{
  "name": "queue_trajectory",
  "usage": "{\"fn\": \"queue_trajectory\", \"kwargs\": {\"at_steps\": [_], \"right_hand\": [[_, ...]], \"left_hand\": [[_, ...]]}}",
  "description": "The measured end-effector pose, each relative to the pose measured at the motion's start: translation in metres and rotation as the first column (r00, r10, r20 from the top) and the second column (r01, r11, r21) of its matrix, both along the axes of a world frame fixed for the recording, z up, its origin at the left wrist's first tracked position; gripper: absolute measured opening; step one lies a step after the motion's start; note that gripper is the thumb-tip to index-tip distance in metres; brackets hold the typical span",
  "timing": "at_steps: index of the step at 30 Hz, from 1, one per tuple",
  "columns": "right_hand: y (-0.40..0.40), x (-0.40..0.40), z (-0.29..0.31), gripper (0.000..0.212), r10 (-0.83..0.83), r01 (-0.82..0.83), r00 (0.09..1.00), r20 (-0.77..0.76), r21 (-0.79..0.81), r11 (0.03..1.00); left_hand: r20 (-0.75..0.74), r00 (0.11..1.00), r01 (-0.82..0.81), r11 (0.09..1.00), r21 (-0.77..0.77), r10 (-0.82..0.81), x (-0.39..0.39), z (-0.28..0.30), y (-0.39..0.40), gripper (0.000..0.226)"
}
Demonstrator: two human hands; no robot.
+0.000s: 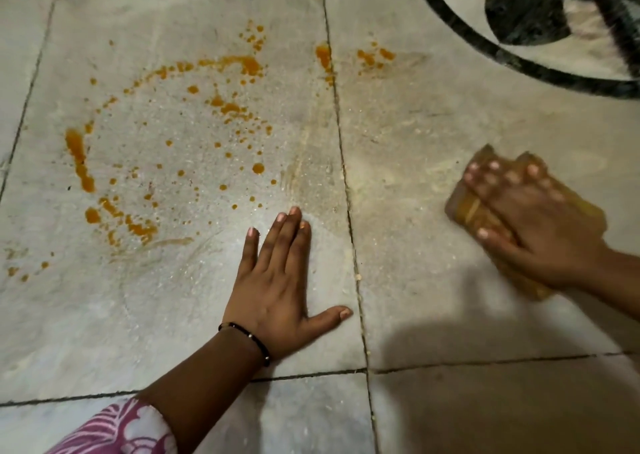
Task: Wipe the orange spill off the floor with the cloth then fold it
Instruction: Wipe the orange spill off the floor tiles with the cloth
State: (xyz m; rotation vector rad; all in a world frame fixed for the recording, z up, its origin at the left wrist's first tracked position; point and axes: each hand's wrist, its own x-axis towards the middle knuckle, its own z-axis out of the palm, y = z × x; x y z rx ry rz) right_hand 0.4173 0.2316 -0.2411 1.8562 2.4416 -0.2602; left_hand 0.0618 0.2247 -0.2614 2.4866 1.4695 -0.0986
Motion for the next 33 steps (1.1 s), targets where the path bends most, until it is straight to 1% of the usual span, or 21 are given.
{"fn": "queue_trajectory", "kwargs": {"at_steps": [2, 4, 6, 7, 9, 11, 12, 14, 16, 17, 19, 20, 21, 22, 24, 26, 27, 28, 30, 31, 33], "right_hand": [[0.037, 0.008, -0.007, 0.074, -0.205, 0.203, 0.979, 0.008, 0.086, 0.975], [0.073, -0.005, -0.010, 0.076, -0.380, 0.377, 0.925, 0.014, 0.093, 0.922], [0.092, -0.037, -0.005, 0.079, -0.394, 0.392, 0.919, 0.029, 0.056, 0.918], [0.093, -0.058, -0.004, 0.079, -0.333, 0.331, 0.942, 0.045, 0.033, 0.943], [0.072, -0.105, -0.003, 0.079, -0.101, 0.102, 0.992, 0.072, -0.014, 0.995], [0.034, -0.144, -0.003, 0.079, 0.118, -0.115, 0.990, 0.072, -0.039, 0.993], [0.013, -0.156, -0.005, 0.077, 0.196, -0.193, 0.978, 0.063, -0.050, 0.980], [-0.028, -0.174, -0.004, 0.066, 0.370, -0.368, 0.928, 0.041, -0.051, 0.928], [-0.055, -0.182, 0.004, 0.059, 0.526, -0.520, 0.848, 0.067, -0.093, 0.849], [-0.063, -0.181, 0.009, 0.058, 0.607, -0.594, 0.788, 0.097, -0.138, 0.793], [-0.072, -0.178, 0.021, 0.059, 0.764, -0.744, 0.631, 0.132, -0.175, 0.645], [-0.073, -0.176, 0.025, 0.060, 0.797, -0.777, 0.587, 0.142, -0.177, 0.604], [-0.072, -0.170, 0.029, 0.063, 0.796, -0.774, 0.581, 0.170, -0.186, 0.605], [-0.069, -0.164, 0.034, 0.068, 0.768, -0.741, 0.603, 0.214, -0.205, 0.639], [-0.064, -0.159, 0.042, 0.075, 0.711, -0.656, 0.650, 0.269, -0.274, 0.703], [-0.067, -0.166, 0.040, 0.081, 0.682, -0.620, 0.678, 0.275, -0.285, 0.731], [-0.074, -0.177, 0.036, 0.084, 0.657, -0.602, 0.707, 0.261, -0.266, 0.753], [-0.083, -0.195, 0.031, 0.085, 0.635, -0.594, 0.738, 0.227, -0.227, 0.772], [-0.097, -0.245, 0.015, 0.083, 0.645, -0.633, 0.751, 0.137, -0.125, 0.764], [-0.100, -0.276, 0.009, 0.080, 0.667, -0.658, 0.739, 0.100, -0.111, 0.745], [-0.087, -0.338, -0.001, 0.076, 0.693, -0.688, 0.720, 0.031, -0.098, 0.719]], "left_hand": [[-0.003, 1.000, -0.005, 1.000, -0.012, 0.005, 0.000, 0.000, -0.001, 0.111], [-0.007, 1.000, -0.004, 1.000, -0.015, 0.004, 0.000, 0.001, 0.000, 0.111], [-0.012, 1.000, -0.003, 1.000, -0.025, 0.003, 0.002, 0.003, 0.000, 0.111], [-0.015, 1.000, -0.005, 1.000, -0.029, 0.005, 0.002, 0.003, 0.000, 0.112], [-0.013, 1.000, -0.007, 0.999, -0.043, 0.007, 0.001, 0.006, 0.001, 0.115], [-0.051, 0.997, 0.046, 0.995, -0.090, -0.051, -0.006, 0.012, 0.005, 0.118], [-0.102, 0.987, 0.109, 0.984, -0.143, -0.124, -0.012, 0.018, 0.009, 0.119], [-0.232, 0.931, 0.214, 0.935, -0.282, -0.283, -0.039, 0.038, 0.011, 0.116], [-0.303, 0.874, 0.253, 0.887, -0.386, -0.381, -0.081, 0.061, 0.013, 0.111], [-0.329, 0.849, 0.258, 0.867, -0.425, -0.414, -0.105, 0.073, 0.012, 0.109], [-0.388, 0.799, 0.258, 0.845, -0.468, -0.459, -0.154, 0.093, 0.006, 0.109], [-0.418, 0.768, 0.264, 0.835, -0.484, -0.485, -0.179, 0.099, 0.001, 0.108], [-0.441, 0.744, 0.267, 0.829, -0.491, -0.502, -0.198, 0.104, -0.001, 0.106], [-0.450, 0.733, 0.272, 0.826, -0.495, -0.511, -0.218, 0.105, -0.005, 0.104], [-0.404, 0.770, 0.310, 0.842, -0.442, -0.495, -0.255, 0.098, -0.015, 0.103], [-0.244, 0.859, 0.407, 0.890, -0.205, -0.450, -0.279, 0.076, -0.027, 0.099], [-0.202, 0.894, 0.380, 0.915, -0.135, -0.400, -0.283, 0.063, -0.031, 0.098], [-0.146, 0.934, 0.312, 0.944, -0.107, -0.325, -0.282, 0.051, -0.035, 0.096], [0.017, 0.993, 0.121, 0.986, -0.117, -0.119, -0.267, 0.030, -0.043, 0.091], [0.118, 0.993, 0.006, 0.992, -0.125, 0.008, -0.257, 0.024, -0.047, 0.088], [0.281, 0.933, -0.191, 0.971, -0.146, 0.226, -0.249, 0.010, -0.053, 0.083]]}}
